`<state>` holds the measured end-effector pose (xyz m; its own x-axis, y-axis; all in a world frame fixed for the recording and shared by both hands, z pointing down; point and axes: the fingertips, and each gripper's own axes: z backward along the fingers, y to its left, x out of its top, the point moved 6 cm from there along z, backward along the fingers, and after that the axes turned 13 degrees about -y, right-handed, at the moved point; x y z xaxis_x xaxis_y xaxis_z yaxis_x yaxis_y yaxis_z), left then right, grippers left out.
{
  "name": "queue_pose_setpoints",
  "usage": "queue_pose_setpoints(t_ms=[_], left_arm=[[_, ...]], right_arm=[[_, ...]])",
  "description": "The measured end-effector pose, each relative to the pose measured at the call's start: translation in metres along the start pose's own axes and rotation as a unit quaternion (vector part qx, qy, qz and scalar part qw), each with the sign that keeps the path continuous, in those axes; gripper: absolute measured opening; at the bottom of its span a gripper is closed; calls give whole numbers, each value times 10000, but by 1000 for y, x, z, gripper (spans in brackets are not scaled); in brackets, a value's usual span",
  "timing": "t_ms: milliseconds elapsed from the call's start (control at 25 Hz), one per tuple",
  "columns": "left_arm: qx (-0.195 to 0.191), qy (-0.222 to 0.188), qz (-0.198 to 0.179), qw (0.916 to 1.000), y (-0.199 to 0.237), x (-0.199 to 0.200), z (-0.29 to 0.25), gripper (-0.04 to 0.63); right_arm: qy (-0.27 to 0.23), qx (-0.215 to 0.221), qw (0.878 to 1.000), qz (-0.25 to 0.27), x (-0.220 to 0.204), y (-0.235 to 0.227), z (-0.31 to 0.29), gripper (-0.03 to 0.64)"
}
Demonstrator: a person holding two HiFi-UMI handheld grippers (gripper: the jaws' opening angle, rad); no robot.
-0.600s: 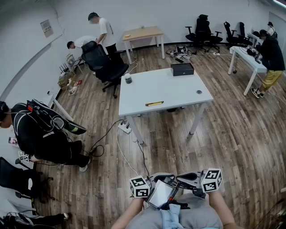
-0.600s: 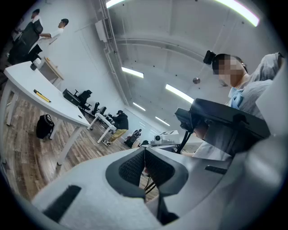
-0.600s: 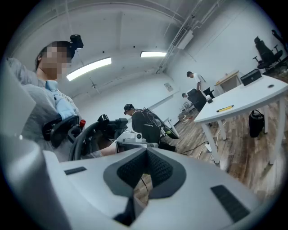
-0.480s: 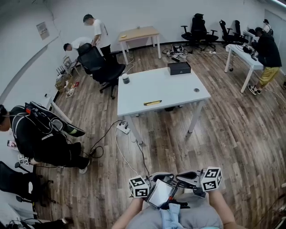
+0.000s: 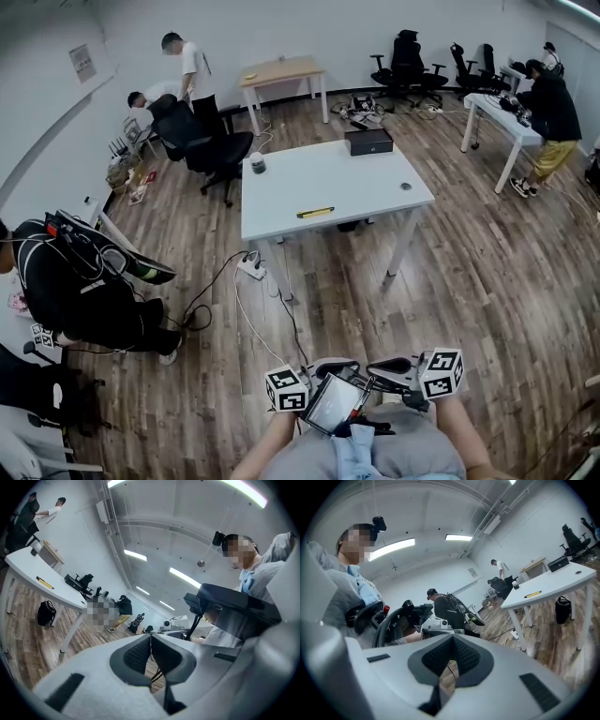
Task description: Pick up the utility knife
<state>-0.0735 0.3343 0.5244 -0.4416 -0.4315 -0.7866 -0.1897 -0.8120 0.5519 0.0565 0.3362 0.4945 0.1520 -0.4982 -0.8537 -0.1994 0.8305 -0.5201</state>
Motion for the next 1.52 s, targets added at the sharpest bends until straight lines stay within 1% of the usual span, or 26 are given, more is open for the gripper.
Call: queue_pose_setpoints(t_ms=[80, 160, 280, 600, 720, 840, 1000, 1120, 1240, 1360, 1520], left_arm=[[32, -33, 3, 10000, 1, 0, 1, 18], [85, -55, 7, 9999, 3, 0, 1, 18], [120, -28, 12, 9999, 6, 0, 0, 18], [147, 147, 69, 9998, 15, -7, -13, 18], [155, 226, 83, 9996, 21, -10, -28, 18], [165, 340, 96, 9992, 28, -16, -47, 18], [142, 490, 90, 9987, 36, -23, -79, 18], [214, 532, 151, 9982, 44, -26, -107, 18], [295, 519, 111, 9982, 52, -33, -136, 18], [360, 408, -12, 9985, 48, -31, -165, 18], [614, 340, -97, 9975, 50, -34, -180, 18]], right_arm=[[-20, 63, 10000, -7, 1, 2, 0, 26], [-76, 157, 9998, -121, 3, 2, 1, 28], [-228, 106, 9994, -246, 6, -4, 4, 29], [-385, -142, 9992, -35, 14, -18, 12, 29], [-316, -343, 9988, 169, 19, -31, 23, 29], [-251, -408, 9986, 212, 22, -45, 39, 29], [-253, -353, 9990, 112, 33, -65, 62, 29], [-220, -284, 9993, 63, 45, -84, 80, 29], [-158, -144, 9998, 29, 58, -104, 101, 29], [-87, -4, 10000, 18, 70, -117, 121, 29], [81, 180, 9997, 122, 84, -128, 134, 29]])
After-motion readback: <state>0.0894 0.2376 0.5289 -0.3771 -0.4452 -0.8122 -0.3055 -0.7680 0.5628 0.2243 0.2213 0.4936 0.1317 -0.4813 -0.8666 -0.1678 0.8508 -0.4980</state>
